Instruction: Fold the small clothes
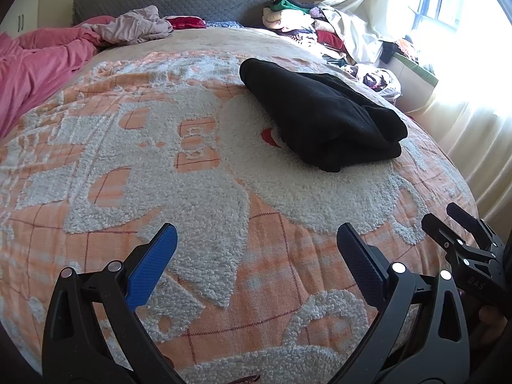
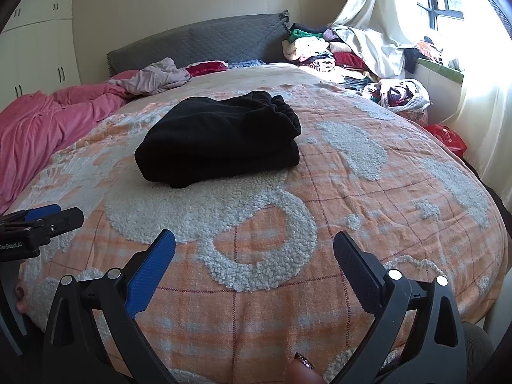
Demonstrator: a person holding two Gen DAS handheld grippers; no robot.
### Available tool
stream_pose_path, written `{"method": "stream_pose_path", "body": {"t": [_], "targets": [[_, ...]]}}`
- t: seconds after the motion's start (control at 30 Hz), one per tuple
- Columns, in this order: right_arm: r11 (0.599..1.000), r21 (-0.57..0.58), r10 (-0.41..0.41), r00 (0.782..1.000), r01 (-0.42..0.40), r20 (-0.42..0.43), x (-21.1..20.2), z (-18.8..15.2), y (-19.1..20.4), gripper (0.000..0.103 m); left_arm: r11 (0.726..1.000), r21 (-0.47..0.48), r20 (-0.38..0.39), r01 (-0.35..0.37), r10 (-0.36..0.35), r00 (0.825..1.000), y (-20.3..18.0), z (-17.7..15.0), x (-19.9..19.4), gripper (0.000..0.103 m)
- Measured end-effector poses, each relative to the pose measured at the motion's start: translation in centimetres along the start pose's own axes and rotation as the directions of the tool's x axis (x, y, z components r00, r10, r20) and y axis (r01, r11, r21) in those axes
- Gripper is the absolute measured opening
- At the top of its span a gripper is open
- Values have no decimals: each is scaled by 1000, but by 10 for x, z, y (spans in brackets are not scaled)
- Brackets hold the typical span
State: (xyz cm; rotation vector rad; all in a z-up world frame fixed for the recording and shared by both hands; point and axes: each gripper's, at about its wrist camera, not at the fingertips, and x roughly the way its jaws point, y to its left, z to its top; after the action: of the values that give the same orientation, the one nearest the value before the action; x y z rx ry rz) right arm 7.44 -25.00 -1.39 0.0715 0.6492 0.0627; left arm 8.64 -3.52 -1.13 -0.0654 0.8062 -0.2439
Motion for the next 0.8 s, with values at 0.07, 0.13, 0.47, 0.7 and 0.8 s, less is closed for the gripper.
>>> {"method": "stream_pose_path", "body": {"t": [0.07,0.13,0.47,0.7,0.8], "targets": [[1000,0,0,1000,0,2,0,0,0,99,1000,-2,2,0,0,1000,0,0,-1,94],[1000,1,-1,1000,1,2,0,0,0,99,1000,-1,3,-2,2,1000,0,0,-1,94],[1000,2,-5,1000,5,1,-1,0,-1,99,1000,-2,3,-3,3,1000,-1,1,-2,94],[1000,0,-6,1000,6,-2,-1,0,-1,99,1000,6,2,-8,8,1000,-1,1,-3,94],[1000,2,-8,1000,8,-2,-2,0,-2,99,1000,7,-3,-9,9,1000,-2,1,-2,94]]}}
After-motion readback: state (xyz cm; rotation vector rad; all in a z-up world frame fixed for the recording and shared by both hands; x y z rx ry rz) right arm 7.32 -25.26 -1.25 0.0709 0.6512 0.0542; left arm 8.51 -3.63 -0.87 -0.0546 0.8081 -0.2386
